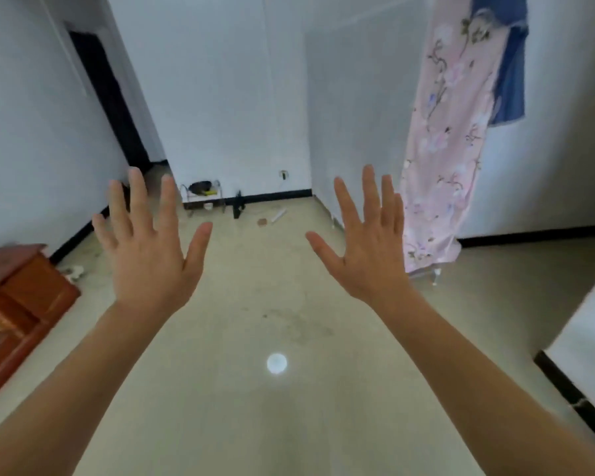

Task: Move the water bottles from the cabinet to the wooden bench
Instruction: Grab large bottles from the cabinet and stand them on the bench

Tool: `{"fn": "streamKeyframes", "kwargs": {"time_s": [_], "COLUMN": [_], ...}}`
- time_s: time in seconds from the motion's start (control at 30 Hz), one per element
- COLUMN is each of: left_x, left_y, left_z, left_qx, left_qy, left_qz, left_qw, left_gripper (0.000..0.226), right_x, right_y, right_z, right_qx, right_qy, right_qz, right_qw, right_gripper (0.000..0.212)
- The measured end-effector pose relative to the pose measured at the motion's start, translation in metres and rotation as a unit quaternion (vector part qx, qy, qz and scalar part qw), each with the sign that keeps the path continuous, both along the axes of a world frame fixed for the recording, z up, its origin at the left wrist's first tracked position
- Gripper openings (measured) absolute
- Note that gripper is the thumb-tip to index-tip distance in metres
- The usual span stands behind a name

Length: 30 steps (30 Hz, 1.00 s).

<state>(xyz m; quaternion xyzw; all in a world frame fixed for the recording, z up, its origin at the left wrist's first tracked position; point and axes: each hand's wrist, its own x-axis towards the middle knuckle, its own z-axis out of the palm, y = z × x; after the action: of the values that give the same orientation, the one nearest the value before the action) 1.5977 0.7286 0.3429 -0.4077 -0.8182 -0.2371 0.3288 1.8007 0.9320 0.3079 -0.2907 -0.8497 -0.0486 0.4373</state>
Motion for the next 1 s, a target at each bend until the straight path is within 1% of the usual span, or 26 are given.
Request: {"fn": "streamKeyframes", "kwargs": {"time_s": [0.13, 0.3, 0.43, 0.6, 0.7, 0.87, 1.0], "left_x": [-0.114, -0.211, -0.282, -0.379, -0.464, -0.604, -0.693], "left_y": [-0.097, -0.182, -0.229, -0.255, -0.254, -0.241, -0.249], "left_z": [0.014, 0.004, -0.018, -0.046, -0.051, -0.032, -0.024], "left_qx": [-0.008, -0.018, -0.028, -0.047, -0.068, -0.079, -0.071], "left_qy": [0.015, -0.004, -0.03, -0.046, -0.034, -0.071, -0.065], "left_qz": [0.107, 0.203, 0.273, 0.334, 0.368, 0.416, 0.437], "left_qw": [0.994, 0.979, 0.961, 0.94, 0.927, 0.903, 0.894], "left_gripper": [0.075, 0.075, 0.076, 0.076, 0.076, 0.077, 0.075], "right_x": [-0.17, -0.318, -0.428, -0.563, -0.664, -0.812, -0.922], "right_y": [-0.071, -0.139, -0.177, -0.199, -0.198, -0.185, -0.2], "right_z": [0.012, 0.012, -0.008, -0.037, -0.046, -0.035, -0.014], "right_qx": [0.016, 0.026, 0.038, 0.023, 0.028, 0.021, 0.005], "right_qy": [-0.036, -0.034, -0.043, -0.054, -0.058, -0.068, -0.083], "right_qz": [0.105, 0.221, 0.293, 0.36, 0.394, 0.419, 0.449], "right_qw": [0.994, 0.974, 0.954, 0.931, 0.917, 0.905, 0.89], "right_gripper": [0.083, 0.081, 0.08, 0.081, 0.081, 0.08, 0.08]}}
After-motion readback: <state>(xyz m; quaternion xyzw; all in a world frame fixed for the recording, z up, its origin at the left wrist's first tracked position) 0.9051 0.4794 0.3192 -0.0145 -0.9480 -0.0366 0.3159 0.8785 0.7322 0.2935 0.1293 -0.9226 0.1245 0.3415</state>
